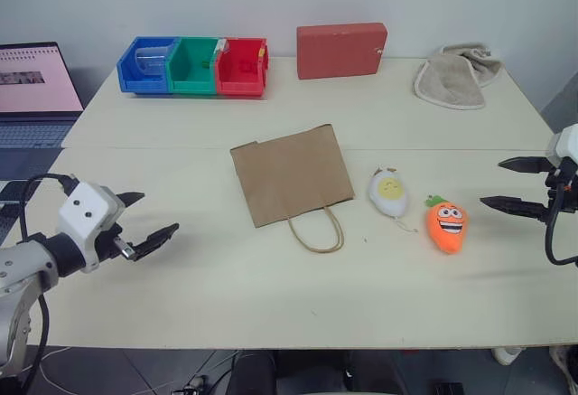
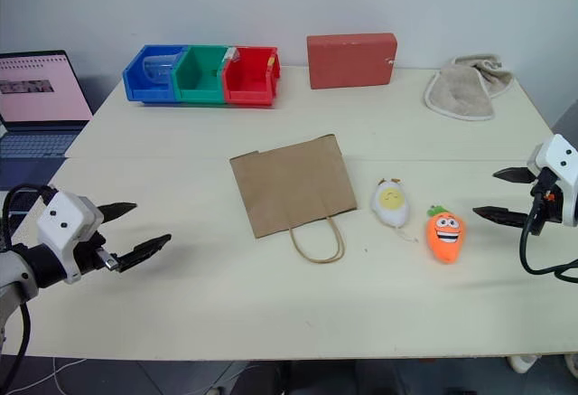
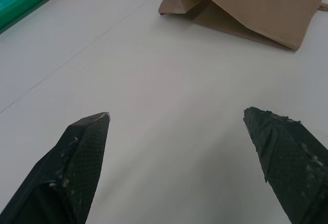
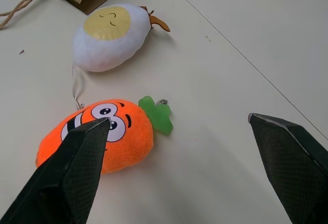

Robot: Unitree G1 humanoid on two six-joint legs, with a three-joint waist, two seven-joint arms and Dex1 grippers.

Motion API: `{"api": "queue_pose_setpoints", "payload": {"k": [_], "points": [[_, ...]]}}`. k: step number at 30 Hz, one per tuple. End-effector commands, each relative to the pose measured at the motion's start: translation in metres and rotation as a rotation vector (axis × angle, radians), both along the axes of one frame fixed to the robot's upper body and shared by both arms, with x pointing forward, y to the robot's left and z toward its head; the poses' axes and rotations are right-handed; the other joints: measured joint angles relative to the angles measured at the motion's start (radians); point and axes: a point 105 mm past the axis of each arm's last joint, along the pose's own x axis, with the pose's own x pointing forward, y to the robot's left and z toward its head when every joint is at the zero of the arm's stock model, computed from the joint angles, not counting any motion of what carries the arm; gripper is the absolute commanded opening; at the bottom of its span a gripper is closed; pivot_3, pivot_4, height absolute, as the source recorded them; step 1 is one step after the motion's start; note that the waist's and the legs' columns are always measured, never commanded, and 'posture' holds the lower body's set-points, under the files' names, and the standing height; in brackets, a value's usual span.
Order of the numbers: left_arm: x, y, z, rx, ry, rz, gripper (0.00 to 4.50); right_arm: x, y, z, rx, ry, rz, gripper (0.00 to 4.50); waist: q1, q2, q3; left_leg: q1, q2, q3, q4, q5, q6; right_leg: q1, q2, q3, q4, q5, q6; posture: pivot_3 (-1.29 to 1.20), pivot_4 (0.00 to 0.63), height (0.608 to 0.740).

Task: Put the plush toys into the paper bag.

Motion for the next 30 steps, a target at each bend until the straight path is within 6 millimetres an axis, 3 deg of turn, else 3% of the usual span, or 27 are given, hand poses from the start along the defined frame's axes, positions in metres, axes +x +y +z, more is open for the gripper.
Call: {"api": "queue_pose_setpoints", "payload": {"k": [1, 15, 30], "points": [[0.0, 0.001, 0.016, 0.014, -0.049, -0.013, 4.47, -0.003, 0.001, 0.014, -0.008, -0.039, 0.012, 4.5, 0.0, 0.0, 0.0, 0.0, 0.0, 0.0, 0.0, 0.0, 0.0, 0.0, 0.0, 0.0, 0.0, 0.0, 0.0, 0.0, 0.15, 0.74], [0.003, 0.006, 0.012, 0.024, -0.051, -0.003, 4.47, -0.004, -0.018, 0.018, -0.041, -0.058, -0.049, 4.5, 0.0, 0.0, 0.0, 0.0, 0.0, 0.0, 0.0, 0.0, 0.0, 0.0, 0.0, 0.0, 0.0, 0.0, 0.0, 0.0, 0.15, 0.74], [0.002, -0.006, 0.019, 0.005, -0.086, -0.105, 4.47, -0.011, -0.027, 0.019, -0.059, -0.066, -0.053, 4.5, -0.002, 0.0, 0.0, 0.001, 0.0, 0.0, 0.0, 0.0, 0.0, 0.001, 0.0, 0.0, 0.0, 0.002, 0.0, 0.0, 0.15, 0.74]]}}
